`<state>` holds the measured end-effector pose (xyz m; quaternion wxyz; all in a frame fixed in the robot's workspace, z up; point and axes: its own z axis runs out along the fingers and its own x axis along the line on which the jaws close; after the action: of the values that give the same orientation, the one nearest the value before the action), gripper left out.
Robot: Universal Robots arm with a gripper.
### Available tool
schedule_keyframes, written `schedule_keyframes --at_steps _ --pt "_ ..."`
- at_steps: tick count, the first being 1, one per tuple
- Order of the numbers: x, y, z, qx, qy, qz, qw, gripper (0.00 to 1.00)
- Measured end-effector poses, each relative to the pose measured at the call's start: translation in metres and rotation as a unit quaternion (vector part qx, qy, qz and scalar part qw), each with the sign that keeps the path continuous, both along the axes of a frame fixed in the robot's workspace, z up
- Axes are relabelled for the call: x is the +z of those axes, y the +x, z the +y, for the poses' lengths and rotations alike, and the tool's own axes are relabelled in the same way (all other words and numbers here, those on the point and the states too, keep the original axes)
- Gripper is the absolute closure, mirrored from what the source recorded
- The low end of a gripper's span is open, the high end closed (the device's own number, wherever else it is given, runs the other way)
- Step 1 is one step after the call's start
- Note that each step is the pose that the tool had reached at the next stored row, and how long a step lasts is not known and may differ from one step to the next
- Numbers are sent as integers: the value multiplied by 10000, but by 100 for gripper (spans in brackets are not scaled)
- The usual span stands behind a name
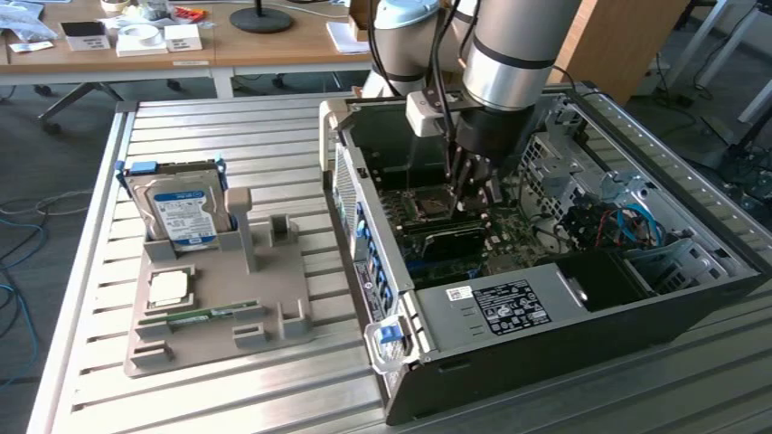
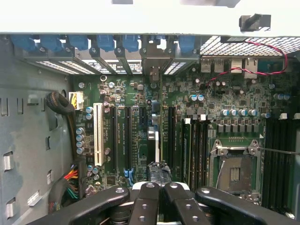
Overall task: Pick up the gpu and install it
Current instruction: 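Insert the gpu into the slot, then press down on the gpu until it lock into place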
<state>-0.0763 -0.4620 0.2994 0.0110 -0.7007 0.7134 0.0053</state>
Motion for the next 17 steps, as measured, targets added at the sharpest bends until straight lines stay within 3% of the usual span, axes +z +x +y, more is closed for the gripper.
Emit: schedule_keyframes --at_steps 17 --pt "29 0 0 0 0 0 10000 89"
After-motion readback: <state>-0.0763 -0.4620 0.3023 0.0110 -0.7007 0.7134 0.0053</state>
